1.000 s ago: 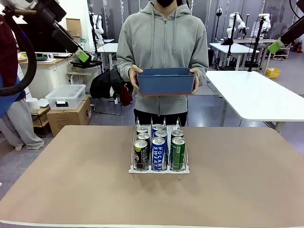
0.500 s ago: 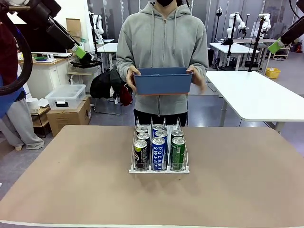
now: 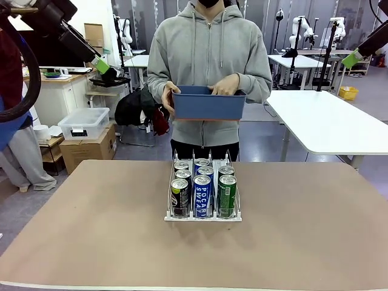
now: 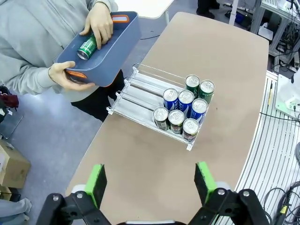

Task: Fill the beverage cans into the dispenser.
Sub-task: Pick up the Sprite handed by the human.

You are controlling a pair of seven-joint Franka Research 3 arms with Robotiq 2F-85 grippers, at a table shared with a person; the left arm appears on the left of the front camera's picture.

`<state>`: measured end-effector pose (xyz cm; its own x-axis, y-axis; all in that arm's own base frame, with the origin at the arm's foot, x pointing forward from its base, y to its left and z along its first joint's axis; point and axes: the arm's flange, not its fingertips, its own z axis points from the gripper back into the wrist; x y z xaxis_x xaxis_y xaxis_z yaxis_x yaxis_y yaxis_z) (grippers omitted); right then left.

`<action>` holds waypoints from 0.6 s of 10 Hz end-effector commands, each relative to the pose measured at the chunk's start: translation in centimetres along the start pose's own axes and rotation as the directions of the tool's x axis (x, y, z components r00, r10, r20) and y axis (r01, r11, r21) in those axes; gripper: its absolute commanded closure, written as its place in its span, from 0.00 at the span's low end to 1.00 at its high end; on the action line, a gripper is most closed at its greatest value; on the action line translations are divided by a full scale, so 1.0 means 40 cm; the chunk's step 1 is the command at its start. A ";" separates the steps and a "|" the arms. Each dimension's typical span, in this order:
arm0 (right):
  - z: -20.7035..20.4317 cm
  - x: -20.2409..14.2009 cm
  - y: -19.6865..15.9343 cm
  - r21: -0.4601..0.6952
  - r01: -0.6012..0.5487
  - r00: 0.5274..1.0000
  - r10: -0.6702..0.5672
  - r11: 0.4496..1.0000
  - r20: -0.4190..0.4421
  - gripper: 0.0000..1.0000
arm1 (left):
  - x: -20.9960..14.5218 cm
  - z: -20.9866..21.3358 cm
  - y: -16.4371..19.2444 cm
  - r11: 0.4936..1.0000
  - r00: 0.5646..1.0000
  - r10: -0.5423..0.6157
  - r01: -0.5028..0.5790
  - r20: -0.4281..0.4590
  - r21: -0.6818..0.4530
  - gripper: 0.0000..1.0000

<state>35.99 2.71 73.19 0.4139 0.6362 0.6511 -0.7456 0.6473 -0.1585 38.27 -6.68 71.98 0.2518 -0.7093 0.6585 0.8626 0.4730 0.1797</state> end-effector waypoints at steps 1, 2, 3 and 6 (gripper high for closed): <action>-0.002 0.000 0.000 0.000 0.000 1.000 0.000 1.000 -0.001 0.00 | 0.000 0.002 -0.001 1.000 1.000 -0.001 0.001 0.001 0.001 0.00; -0.002 0.000 0.000 0.000 0.000 1.000 0.000 1.000 -0.001 0.00 | -0.012 0.004 -0.025 0.998 0.998 0.060 -0.059 0.013 -0.020 0.00; -0.002 0.000 0.000 0.000 0.000 1.000 0.000 1.000 -0.001 0.00 | -0.007 0.010 -0.050 0.996 0.997 0.073 -0.073 0.001 0.047 0.00; -0.002 0.000 0.000 0.000 0.000 1.000 0.000 1.000 -0.001 0.00 | 0.009 -0.002 -0.052 0.999 1.000 0.021 -0.021 -0.002 0.033 0.00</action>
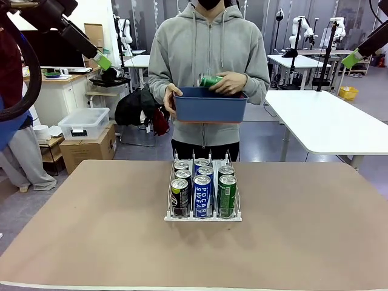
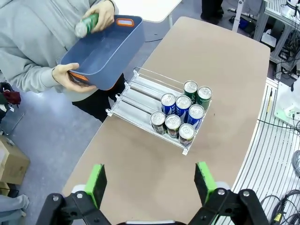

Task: Fill the beverage cans into the dispenser.
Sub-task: Pick up the Sprite handed by the human.

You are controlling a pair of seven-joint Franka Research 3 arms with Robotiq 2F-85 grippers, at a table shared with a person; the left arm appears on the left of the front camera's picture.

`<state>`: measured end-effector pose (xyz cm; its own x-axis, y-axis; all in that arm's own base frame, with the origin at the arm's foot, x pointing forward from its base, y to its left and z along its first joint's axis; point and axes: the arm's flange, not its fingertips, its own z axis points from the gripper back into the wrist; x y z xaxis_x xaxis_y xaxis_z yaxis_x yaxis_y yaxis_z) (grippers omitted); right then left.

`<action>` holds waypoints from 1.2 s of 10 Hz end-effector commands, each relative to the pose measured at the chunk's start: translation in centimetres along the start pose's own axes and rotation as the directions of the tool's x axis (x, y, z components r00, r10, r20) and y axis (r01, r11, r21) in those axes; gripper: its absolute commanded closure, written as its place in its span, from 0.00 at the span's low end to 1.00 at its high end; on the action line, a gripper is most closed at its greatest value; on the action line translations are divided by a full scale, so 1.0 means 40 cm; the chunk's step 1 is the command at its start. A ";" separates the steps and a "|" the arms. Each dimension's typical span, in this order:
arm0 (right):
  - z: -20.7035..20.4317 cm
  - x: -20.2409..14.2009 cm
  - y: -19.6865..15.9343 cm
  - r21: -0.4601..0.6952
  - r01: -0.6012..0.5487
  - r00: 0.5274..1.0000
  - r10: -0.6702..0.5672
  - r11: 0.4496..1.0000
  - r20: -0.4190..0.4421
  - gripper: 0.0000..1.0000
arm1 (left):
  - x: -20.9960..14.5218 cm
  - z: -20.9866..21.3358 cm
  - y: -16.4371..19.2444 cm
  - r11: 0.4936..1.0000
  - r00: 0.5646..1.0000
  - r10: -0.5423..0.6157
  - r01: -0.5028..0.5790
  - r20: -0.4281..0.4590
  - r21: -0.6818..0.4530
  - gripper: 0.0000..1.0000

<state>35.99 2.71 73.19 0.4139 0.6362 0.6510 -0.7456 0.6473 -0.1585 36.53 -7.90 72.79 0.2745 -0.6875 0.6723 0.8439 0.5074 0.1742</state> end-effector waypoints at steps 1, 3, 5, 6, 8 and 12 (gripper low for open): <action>-0.002 0.000 0.000 0.000 0.000 1.000 0.000 1.000 -0.001 0.00 | -0.004 0.002 0.007 1.000 1.000 0.006 -0.006 0.001 0.001 0.00; -0.002 0.000 0.000 0.000 0.000 1.000 0.000 1.000 -0.001 0.00 | -0.004 0.002 0.007 1.000 1.000 0.006 -0.006 0.001 0.001 0.00; -0.002 0.000 0.000 0.000 0.000 1.000 0.000 1.000 -0.001 0.00 | -0.004 0.002 0.007 1.000 1.000 0.006 -0.006 0.001 0.001 0.00; -0.002 0.000 0.000 0.000 0.000 1.000 0.000 1.000 -0.001 0.00 | -0.004 0.002 0.007 1.000 1.000 0.006 -0.006 0.001 0.001 0.00; -0.002 0.000 0.000 0.000 0.000 1.000 0.000 1.000 -0.001 0.00 | -0.004 0.002 0.007 1.000 1.000 0.006 -0.006 0.001 0.001 0.00; -0.002 0.000 0.000 0.000 0.000 1.000 0.000 1.000 -0.001 0.00 | -0.004 0.002 0.007 1.000 1.000 0.006 -0.006 0.001 0.001 0.00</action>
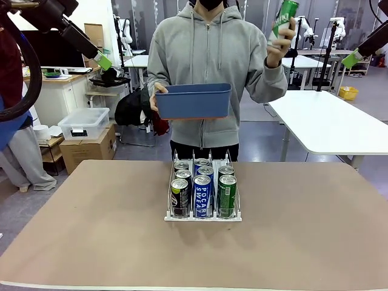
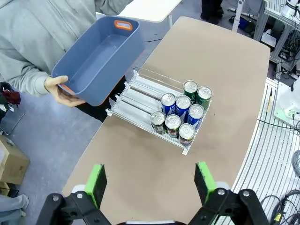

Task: Fill the beverage cans into the dispenser.
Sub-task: Pick up the Sprite handed by the human.

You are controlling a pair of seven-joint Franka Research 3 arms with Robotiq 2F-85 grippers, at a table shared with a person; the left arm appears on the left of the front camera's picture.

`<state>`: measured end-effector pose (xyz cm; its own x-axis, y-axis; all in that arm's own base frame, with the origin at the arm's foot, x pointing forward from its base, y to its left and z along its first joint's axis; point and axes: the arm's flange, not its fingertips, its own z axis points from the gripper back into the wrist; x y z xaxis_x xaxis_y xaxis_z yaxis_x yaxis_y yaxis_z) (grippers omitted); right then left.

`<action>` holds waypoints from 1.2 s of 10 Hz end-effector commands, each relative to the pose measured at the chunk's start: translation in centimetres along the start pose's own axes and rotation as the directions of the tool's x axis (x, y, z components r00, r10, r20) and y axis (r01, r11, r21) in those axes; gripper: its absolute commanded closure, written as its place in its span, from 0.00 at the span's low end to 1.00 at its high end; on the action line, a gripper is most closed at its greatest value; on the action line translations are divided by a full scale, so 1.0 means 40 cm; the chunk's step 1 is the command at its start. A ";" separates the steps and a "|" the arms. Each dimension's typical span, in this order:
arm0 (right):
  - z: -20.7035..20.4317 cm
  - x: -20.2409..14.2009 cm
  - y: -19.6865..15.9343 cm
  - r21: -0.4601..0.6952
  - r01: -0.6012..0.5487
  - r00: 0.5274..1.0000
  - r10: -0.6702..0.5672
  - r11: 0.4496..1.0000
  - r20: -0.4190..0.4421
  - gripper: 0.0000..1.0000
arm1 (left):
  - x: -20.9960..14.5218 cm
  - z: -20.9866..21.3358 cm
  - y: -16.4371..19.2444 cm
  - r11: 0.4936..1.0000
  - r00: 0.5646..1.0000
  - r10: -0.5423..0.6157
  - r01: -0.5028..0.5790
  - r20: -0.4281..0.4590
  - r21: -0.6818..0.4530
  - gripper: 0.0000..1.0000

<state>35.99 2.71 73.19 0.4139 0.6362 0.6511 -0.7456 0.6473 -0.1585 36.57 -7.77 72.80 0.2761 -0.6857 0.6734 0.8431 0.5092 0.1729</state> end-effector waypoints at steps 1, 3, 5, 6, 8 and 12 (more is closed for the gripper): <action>-0.002 0.000 0.000 0.000 0.000 1.000 0.000 1.000 -0.001 0.00 | -0.002 0.000 0.004 1.000 1.000 0.003 -0.003 0.000 0.001 0.00; -0.002 0.000 0.000 0.000 0.000 1.000 0.000 1.000 -0.001 0.00 | -0.002 0.000 0.004 1.000 1.000 0.003 -0.003 0.000 0.001 0.00; -0.002 0.000 0.000 0.000 0.000 1.000 0.000 1.000 -0.001 0.00 | -0.002 0.000 0.004 1.000 1.000 0.003 -0.003 0.000 0.001 0.00; -0.002 0.000 0.000 0.000 0.000 1.000 0.000 1.000 -0.001 0.00 | -0.002 0.000 0.004 1.000 1.000 0.003 -0.003 0.000 0.001 0.00; -0.002 0.000 0.000 0.000 0.000 1.000 0.000 1.000 -0.001 0.00 | -0.002 0.000 0.004 1.000 1.000 0.003 -0.003 0.000 0.001 0.00; -0.002 0.000 0.000 0.000 0.000 1.000 0.000 1.000 -0.001 0.00 | -0.002 0.000 0.004 1.000 1.000 0.003 -0.003 0.000 0.001 0.00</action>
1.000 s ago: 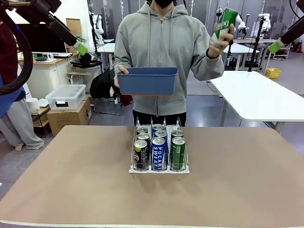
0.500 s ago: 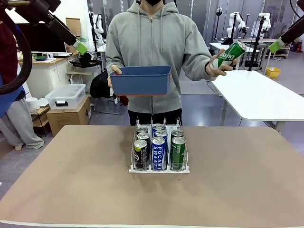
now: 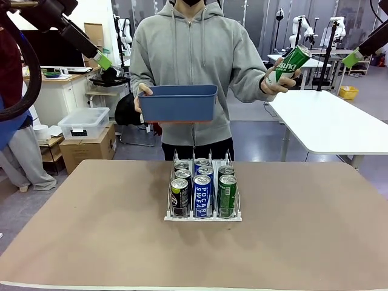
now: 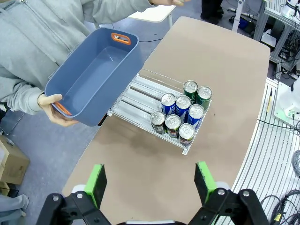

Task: Fill the beverage cans into the dispenser.
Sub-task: Pick up the Sprite handed by the human.

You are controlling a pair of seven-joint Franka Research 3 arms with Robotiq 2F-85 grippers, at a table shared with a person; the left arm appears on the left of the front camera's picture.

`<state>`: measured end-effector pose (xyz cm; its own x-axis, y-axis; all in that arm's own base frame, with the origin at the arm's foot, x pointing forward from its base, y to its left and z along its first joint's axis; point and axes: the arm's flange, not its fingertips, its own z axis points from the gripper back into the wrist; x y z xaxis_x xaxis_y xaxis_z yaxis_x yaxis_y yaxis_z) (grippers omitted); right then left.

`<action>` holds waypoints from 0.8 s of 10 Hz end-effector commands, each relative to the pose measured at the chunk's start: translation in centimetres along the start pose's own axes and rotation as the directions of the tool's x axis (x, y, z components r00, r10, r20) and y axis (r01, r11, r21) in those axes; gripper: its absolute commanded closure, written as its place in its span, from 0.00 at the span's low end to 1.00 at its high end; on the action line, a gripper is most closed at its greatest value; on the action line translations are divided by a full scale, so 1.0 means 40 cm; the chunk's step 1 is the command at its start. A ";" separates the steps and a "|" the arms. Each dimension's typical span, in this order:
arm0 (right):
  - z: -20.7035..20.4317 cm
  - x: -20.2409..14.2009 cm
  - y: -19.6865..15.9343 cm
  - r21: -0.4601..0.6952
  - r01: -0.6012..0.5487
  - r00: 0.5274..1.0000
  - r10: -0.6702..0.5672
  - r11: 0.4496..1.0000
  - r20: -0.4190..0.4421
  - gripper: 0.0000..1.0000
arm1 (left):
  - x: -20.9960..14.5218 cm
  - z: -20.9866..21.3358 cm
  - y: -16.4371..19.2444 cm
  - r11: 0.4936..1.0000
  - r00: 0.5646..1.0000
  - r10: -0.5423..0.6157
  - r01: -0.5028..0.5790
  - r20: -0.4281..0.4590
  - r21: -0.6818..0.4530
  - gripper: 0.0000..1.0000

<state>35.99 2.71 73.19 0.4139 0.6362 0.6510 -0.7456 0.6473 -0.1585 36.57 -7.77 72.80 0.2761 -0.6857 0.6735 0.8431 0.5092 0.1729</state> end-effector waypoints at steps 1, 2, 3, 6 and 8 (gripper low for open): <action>-0.002 0.000 0.000 0.000 0.000 1.000 0.000 1.000 -0.001 0.00 | -0.002 0.000 0.004 1.000 1.000 0.003 -0.003 0.000 0.001 0.00; -0.002 0.000 0.000 0.000 0.000 1.000 0.000 1.000 -0.001 0.00 | -0.002 0.000 0.004 1.000 1.000 0.003 -0.003 0.000 0.001 0.00; -0.002 0.000 0.000 0.000 0.000 1.000 0.000 1.000 -0.001 0.00 | -0.002 0.000 0.004 1.000 1.000 0.003 -0.003 0.000 0.001 0.00; -0.002 0.000 0.000 0.000 0.000 1.000 0.000 1.000 -0.001 0.00 | -0.002 0.000 0.004 1.000 1.000 0.003 -0.003 0.000 0.001 0.00; -0.002 0.000 0.000 0.000 0.000 1.000 0.000 1.000 -0.001 0.00 | -0.002 0.000 0.004 1.000 1.000 0.003 -0.003 0.000 0.001 0.00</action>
<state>35.99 2.71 73.19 0.4139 0.6362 0.6510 -0.7456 0.6473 -0.1585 36.57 -7.77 72.80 0.2761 -0.6857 0.6735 0.8431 0.5092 0.1729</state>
